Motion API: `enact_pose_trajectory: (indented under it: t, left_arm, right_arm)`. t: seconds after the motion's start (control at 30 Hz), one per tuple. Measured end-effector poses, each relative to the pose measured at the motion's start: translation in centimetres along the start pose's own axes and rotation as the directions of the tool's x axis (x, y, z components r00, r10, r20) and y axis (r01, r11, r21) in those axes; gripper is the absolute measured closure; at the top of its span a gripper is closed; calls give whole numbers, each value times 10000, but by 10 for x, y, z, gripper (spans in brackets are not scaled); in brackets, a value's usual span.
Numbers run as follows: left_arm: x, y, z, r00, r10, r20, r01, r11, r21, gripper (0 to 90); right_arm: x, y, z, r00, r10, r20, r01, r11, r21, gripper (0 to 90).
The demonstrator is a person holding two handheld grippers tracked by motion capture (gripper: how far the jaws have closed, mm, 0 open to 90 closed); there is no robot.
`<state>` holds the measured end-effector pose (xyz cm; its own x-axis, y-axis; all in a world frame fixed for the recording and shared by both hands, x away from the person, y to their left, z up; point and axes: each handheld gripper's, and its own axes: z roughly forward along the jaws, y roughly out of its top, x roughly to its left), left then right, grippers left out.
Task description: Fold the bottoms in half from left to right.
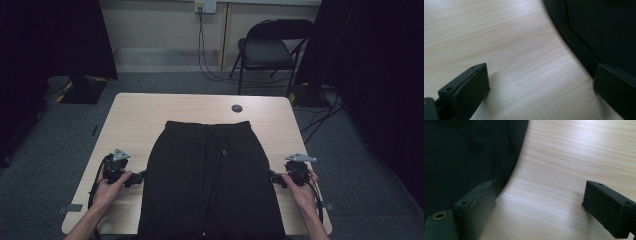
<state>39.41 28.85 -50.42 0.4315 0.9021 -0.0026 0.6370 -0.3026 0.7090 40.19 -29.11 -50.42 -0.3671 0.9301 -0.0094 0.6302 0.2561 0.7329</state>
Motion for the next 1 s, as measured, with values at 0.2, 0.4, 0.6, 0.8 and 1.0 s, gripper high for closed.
enact_pose_trajectory:
  t: [0.2,0.4,0.6,0.8,1.0]
  left_arm:
    - [-1,5,-2,10000,-35,6,35,9991,415,20]
    - [-4,7,-11,9991,362,224,-380,9958,831,165]
    - [-12,13,-25,9957,864,348,-880,9949,487,205]
    - [-26,27,-32,9909,933,970,-923,9956,-146,257]
    - [-41,56,-34,9756,1590,1511,-1547,9871,-401,341]
  right_arm:
    - [1,1,-1,9999,84,60,-85,9999,110,125]
    - [6,5,-9,10000,0,50,1,9997,-240,187]
    - [18,18,-36,9992,213,-339,-246,9945,-1018,210]
    - [53,34,-52,9950,-452,-890,311,9875,-1547,249]
    - [96,51,-62,9783,-1295,-1615,1000,9787,-1792,281]
